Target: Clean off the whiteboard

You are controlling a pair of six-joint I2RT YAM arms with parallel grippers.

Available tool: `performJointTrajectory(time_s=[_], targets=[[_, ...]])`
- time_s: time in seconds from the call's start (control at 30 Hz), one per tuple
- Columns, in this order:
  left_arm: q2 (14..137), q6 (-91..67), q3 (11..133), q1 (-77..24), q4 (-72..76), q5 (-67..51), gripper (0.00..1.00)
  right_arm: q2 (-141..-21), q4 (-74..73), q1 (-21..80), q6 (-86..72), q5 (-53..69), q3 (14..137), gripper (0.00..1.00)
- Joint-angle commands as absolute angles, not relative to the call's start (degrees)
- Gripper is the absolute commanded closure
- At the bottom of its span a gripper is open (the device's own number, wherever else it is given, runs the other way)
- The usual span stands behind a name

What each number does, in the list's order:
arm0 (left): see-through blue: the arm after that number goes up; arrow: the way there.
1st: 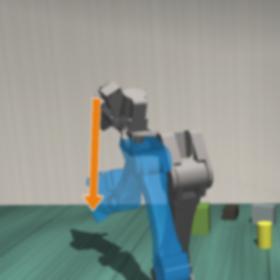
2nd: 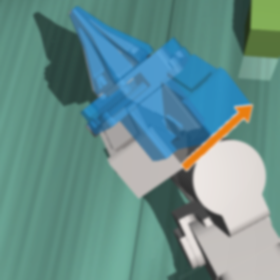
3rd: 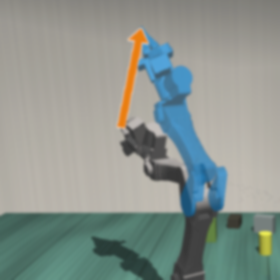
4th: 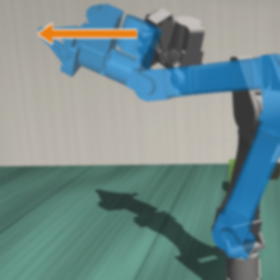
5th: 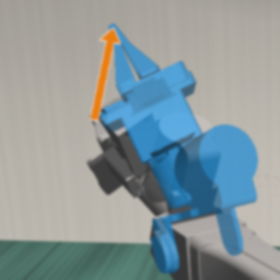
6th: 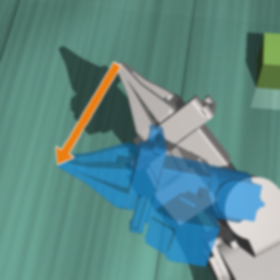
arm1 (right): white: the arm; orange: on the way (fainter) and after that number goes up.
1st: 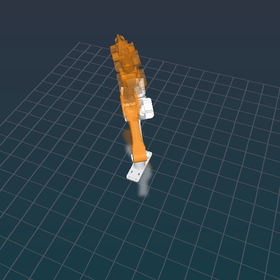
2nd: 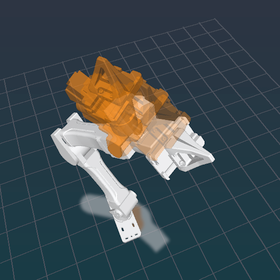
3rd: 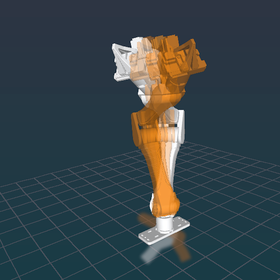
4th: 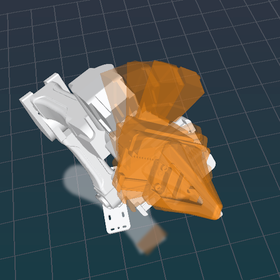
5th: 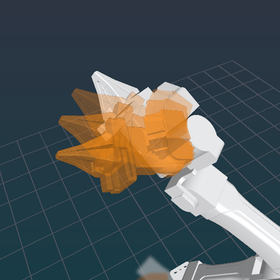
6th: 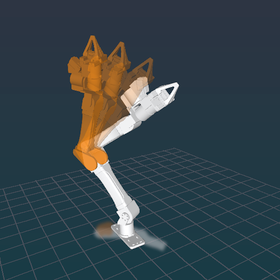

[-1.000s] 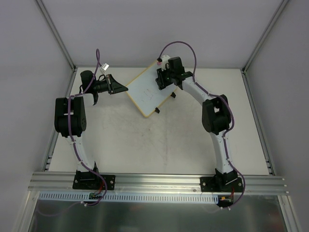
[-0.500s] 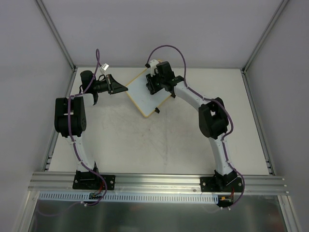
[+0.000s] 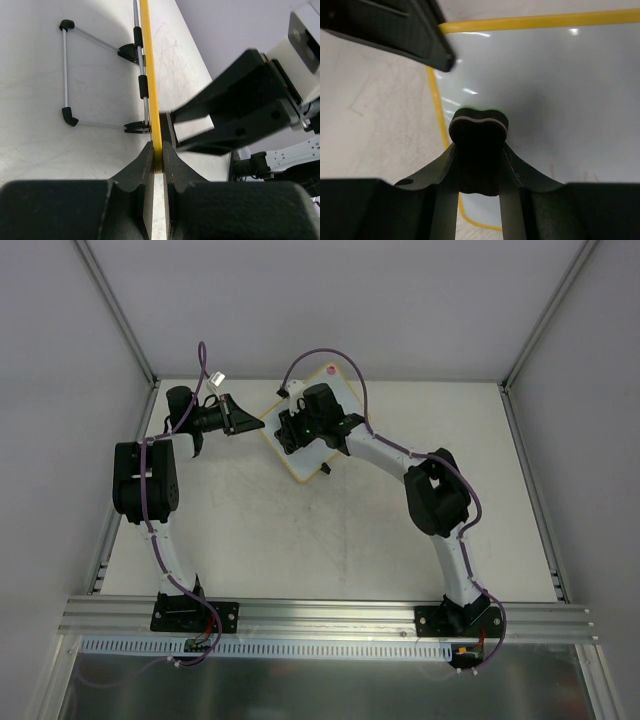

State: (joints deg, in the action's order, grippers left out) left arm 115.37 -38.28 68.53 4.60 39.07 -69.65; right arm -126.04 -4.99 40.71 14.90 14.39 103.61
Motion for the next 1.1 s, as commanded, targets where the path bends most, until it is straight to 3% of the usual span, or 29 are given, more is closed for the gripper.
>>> performJointTrajectory(time_s=[0.0,1.07], targets=[[113.8,-36.6,68.9,1.9,39.9,-74.4,1.00,-128.1,-2.6,44.1,11.6,21.0,99.7,1.00],[113.6,-36.6,68.5,1.9,40.1,-74.5,1.00,-124.2,-5.3,33.3,16.4,6.2,97.6,1.00]])
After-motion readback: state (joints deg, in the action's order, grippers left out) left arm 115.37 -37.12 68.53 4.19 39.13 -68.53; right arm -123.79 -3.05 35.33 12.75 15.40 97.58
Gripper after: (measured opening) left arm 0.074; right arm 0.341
